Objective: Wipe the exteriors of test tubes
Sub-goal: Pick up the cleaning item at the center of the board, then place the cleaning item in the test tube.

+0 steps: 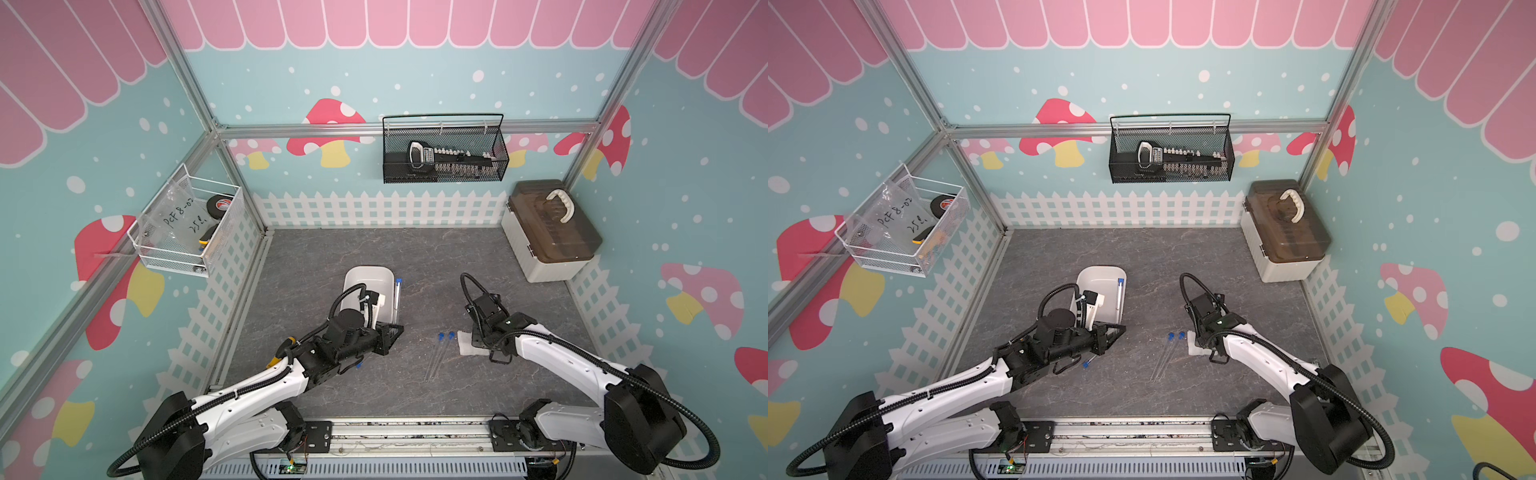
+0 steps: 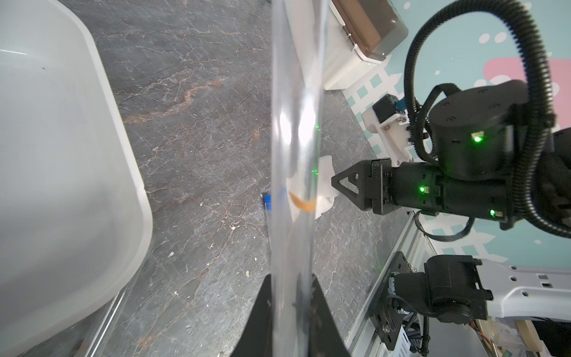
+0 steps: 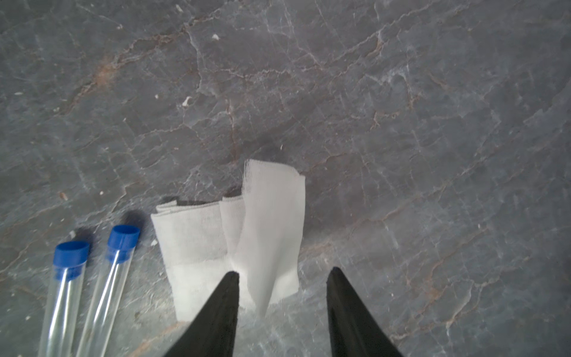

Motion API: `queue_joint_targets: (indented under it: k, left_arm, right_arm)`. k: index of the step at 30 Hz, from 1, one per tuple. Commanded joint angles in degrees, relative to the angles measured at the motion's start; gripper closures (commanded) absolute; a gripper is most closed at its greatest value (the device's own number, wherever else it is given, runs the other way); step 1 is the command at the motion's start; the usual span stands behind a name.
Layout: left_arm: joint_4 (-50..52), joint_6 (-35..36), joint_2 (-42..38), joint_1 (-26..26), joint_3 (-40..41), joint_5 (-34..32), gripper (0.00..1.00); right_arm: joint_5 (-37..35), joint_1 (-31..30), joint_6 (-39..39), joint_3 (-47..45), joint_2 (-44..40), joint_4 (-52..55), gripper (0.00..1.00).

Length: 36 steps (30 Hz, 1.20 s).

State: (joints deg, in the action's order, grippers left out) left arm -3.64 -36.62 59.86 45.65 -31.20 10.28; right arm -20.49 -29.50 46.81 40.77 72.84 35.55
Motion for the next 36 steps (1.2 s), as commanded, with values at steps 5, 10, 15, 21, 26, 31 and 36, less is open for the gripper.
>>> queue_joint_targets:
  k: [5, 10, 15, 21, 26, 31, 36]
  left_arm:
    - [0.0, 0.8, -1.6, -0.3, 0.7, 0.4, 0.90]
    - [0.1, 1.1, -1.2, -0.3, 0.5, 0.4, 0.90]
    - [-0.4, 1.1, 0.8, -0.2, -0.3, 0.8, 0.89]
    - [-3.2, 1.1, 4.4, -0.3, -2.4, 1.4, 0.89]
    - [-5.6, 0.9, 9.2, -0.3, -5.6, 3.3, 0.89]
    - [-8.7, 0.3, 12.8, -0.1, -8.0, 3.8, 0.89]
    - [-9.7, 0.4, 16.9, 0.6, -11.1, 6.2, 0.89]
  right_arm:
    - [3.7, 2.7, -0.9, -3.5, 3.5, -7.7, 0.83]
    - [3.3, 2.8, -0.9, -4.7, 0.0, -7.5, 1.00]
    - [9.2, 2.8, -0.9, -2.7, -11.9, -5.5, 1.00]
    - [20.7, 2.8, -1.8, 5.9, -23.4, -5.7, 1.00]
    - [32.6, 2.8, 0.7, 9.3, -23.3, -14.4, 1.00]
    - [37.7, 2.7, 5.6, 9.6, -21.7, -23.9, 1.00]
    - [41.9, 2.0, 11.7, 6.8, -18.0, -37.3, 1.00]
